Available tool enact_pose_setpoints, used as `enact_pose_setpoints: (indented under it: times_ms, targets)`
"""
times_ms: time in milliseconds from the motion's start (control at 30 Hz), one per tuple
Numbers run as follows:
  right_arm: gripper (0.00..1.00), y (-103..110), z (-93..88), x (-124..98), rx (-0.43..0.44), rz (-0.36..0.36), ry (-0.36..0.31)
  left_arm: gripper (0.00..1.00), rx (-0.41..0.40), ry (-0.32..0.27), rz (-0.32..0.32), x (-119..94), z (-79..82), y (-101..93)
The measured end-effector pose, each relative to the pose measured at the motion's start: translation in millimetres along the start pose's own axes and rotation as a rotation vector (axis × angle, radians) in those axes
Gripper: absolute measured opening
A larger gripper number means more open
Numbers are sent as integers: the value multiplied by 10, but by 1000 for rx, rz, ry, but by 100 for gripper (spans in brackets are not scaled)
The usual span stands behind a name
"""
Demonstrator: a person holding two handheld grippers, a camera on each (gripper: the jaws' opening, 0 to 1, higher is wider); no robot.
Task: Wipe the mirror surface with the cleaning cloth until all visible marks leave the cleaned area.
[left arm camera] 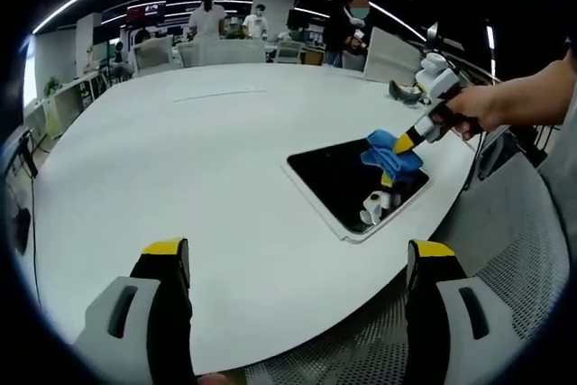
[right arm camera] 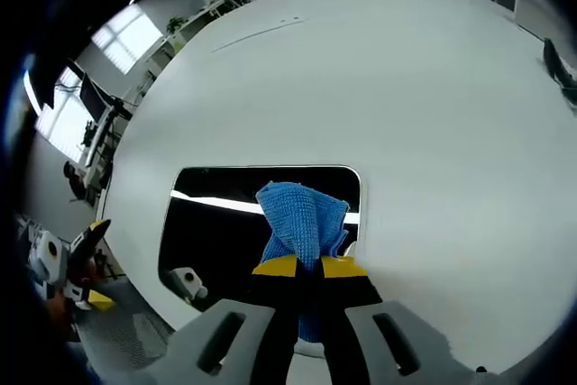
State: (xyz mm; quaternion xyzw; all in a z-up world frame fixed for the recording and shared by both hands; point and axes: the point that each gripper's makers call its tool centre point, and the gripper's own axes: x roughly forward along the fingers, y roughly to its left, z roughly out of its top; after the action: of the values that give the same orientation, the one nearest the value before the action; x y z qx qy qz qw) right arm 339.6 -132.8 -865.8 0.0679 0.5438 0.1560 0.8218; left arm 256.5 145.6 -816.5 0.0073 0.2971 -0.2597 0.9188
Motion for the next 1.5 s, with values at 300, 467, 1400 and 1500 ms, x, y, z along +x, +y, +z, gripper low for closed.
enact_pose_setpoints:
  times_ms: [300, 467, 1400, 1500]
  targets:
    - [1, -131, -18, -47, -1, -31, -2, 99, 4, -5, 0, 6, 6, 1]
    - [1, -161, -26, -60, -4, -41, 0, 99, 4, -5, -1, 4, 4, -1]
    - [1, -197, -118, -98, 17, -51, -8, 99, 9, 1, 1, 10, -4, -8]
    - [1, -189, -162, -119, 39, -39, -10, 99, 7, 3, -1, 12, -6, -14]
